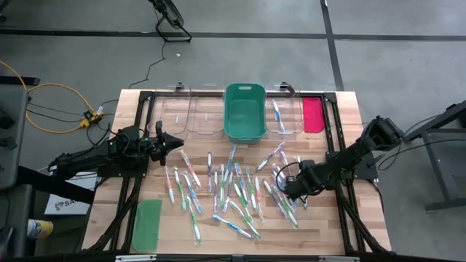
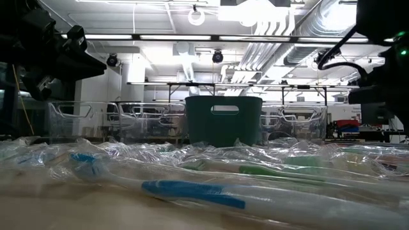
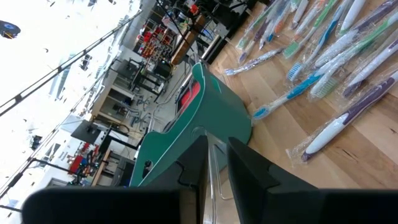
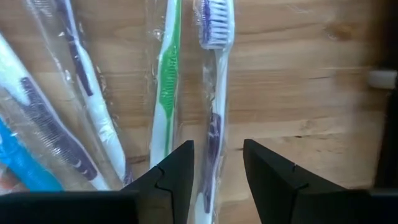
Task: Pick & Place Toothbrushes
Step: Put the purple toothbrush into the green bin
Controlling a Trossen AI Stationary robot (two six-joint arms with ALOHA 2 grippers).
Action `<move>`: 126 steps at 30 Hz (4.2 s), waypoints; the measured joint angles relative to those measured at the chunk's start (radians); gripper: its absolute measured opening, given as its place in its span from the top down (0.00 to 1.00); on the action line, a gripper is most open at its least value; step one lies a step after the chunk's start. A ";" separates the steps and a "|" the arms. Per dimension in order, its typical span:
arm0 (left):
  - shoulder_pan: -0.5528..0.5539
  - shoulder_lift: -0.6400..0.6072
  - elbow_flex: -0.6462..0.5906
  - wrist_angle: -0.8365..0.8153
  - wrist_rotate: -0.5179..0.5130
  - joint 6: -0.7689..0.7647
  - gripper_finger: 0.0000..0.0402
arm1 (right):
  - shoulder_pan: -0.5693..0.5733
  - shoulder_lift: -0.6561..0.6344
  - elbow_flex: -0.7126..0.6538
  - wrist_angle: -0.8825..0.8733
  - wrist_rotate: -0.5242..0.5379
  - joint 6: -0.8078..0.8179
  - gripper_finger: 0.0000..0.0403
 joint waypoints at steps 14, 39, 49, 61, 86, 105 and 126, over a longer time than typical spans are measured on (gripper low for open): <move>0.000 0.000 0.000 0.000 0.000 0.000 0.86 | 0.000 -0.002 -0.051 0.081 0.001 -0.022 0.85; 0.000 0.000 0.000 0.000 0.000 0.000 0.86 | -0.056 -0.327 0.056 0.095 0.444 -0.350 0.98; 0.000 0.000 0.000 0.000 0.000 0.000 0.86 | -0.324 -0.393 0.059 0.481 0.432 -0.896 0.97; 0.000 0.000 0.000 0.000 0.000 0.000 0.86 | -0.662 -0.366 0.061 0.931 -0.097 -1.495 0.97; 0.000 0.000 0.000 0.000 0.000 0.000 0.86 | -1.010 -0.024 0.059 1.377 -0.274 -1.393 0.97; 0.000 0.000 0.000 0.000 0.000 0.000 0.86 | -1.023 0.012 0.059 1.310 -0.102 -1.313 0.77; 0.000 0.000 0.000 0.000 0.000 0.000 0.86 | -0.931 -0.325 0.059 0.989 -0.281 -1.311 0.64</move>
